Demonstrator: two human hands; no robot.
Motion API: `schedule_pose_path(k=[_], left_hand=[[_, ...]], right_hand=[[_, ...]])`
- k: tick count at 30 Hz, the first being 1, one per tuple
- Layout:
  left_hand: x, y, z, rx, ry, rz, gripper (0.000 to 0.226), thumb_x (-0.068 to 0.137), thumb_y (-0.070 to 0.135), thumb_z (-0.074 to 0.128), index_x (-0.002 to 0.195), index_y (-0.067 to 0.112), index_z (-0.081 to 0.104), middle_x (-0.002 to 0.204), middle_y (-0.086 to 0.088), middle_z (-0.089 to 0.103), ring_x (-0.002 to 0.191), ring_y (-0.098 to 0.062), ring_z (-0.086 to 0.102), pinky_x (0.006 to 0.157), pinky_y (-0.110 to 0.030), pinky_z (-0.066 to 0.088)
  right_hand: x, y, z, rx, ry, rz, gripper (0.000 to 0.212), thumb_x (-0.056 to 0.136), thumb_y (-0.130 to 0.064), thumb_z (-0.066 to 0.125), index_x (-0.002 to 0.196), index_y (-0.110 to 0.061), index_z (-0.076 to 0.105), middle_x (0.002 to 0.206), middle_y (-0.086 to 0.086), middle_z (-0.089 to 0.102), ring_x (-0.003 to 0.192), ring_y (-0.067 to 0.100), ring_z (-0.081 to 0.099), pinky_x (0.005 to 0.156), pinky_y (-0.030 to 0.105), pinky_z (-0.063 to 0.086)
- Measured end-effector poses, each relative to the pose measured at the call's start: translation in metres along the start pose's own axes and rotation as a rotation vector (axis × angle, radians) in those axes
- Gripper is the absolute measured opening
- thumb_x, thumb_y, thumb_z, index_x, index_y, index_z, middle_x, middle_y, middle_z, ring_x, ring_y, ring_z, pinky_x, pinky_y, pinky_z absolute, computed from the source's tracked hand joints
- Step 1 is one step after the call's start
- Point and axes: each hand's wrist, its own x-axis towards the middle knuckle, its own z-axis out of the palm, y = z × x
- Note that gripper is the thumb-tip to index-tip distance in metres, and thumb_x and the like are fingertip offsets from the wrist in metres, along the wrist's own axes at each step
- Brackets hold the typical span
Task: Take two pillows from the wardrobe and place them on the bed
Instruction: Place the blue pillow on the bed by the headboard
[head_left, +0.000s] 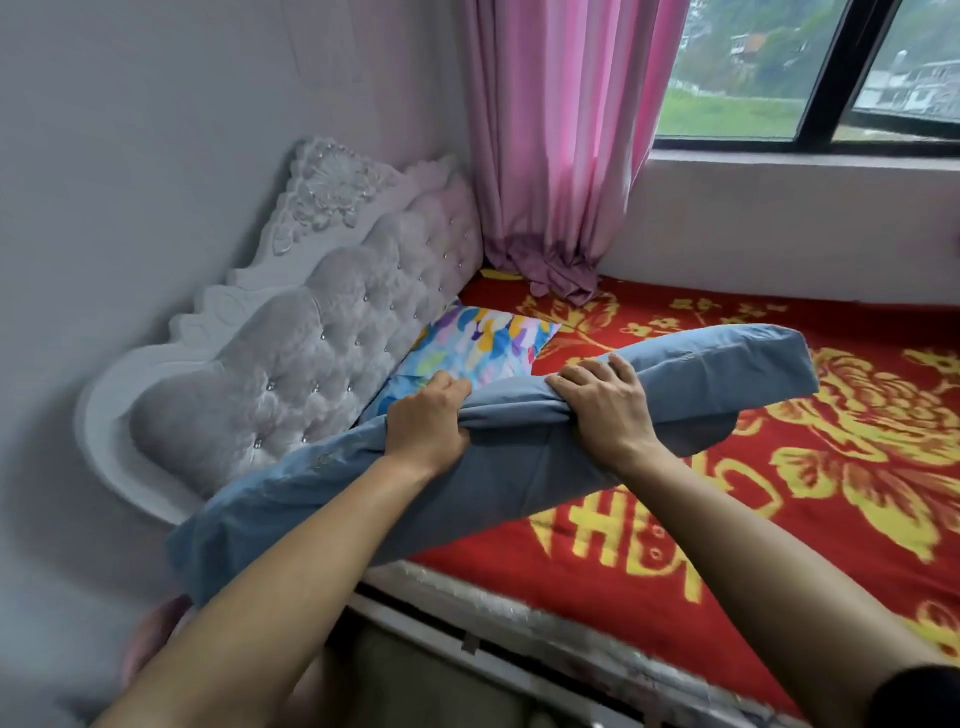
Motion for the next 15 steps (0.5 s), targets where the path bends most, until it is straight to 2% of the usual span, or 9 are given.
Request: schedule_pose_path(k=[3,5,9,13,15], left_hand=[[0.060,-0.013,0.015,-0.024,-0.041,-0.007,0.020,0.072,0.014,0.055,0.089,0.022,0.049,0.096,-0.003,0.060,0.076,-0.035,0.061,0.058,-0.033,0.038],[0.096,-0.022,0.023,-0.005,-0.082,-0.006,0.024,0.070,0.014,0.054,0.090,0.023,0.045,0.091,-0.003,0.062,0.076,-0.036,0.061,0.058,-0.033,0.036],[0.154,-0.049,0.038,0.051,-0.138,-0.070,0.039,0.073,0.019,0.055,0.109,0.022,0.039,0.090,-0.009,0.067,0.078,-0.037,0.062,0.061,-0.035,0.039],[0.196,-0.092,0.059,0.086,-0.121,-0.087,0.075,0.078,0.029,0.058,0.145,0.026,0.027,0.106,-0.013,0.067,0.092,-0.037,0.064,0.073,-0.041,0.049],[0.215,-0.118,0.071,0.054,-0.109,-0.051,0.071,0.082,0.035,0.059,0.147,0.032,0.031,0.120,-0.008,0.065,0.104,-0.033,0.061,0.081,-0.042,0.050]], right_hand=[[0.054,0.021,0.023,0.023,-0.027,0.002,0.029,0.095,-0.024,0.048,0.117,-0.030,0.064,0.121,-0.008,0.066,0.118,0.020,0.056,0.112,0.039,0.026],[0.087,0.032,0.036,0.039,-0.019,0.000,0.029,0.096,-0.025,0.046,0.119,-0.031,0.064,0.123,-0.009,0.065,0.119,0.019,0.055,0.113,0.038,0.025],[0.147,0.041,0.054,0.073,-0.032,-0.011,0.030,0.097,-0.024,0.046,0.121,-0.030,0.063,0.128,-0.008,0.063,0.124,0.020,0.052,0.115,0.042,0.023],[0.198,0.036,0.075,0.085,-0.047,-0.031,0.033,0.096,-0.021,0.047,0.124,-0.030,0.062,0.128,-0.008,0.063,0.127,0.022,0.049,0.115,0.045,0.023],[0.223,0.032,0.087,0.101,-0.053,-0.045,0.035,0.096,-0.019,0.047,0.126,-0.028,0.062,0.127,-0.007,0.064,0.129,0.022,0.049,0.115,0.047,0.024]])
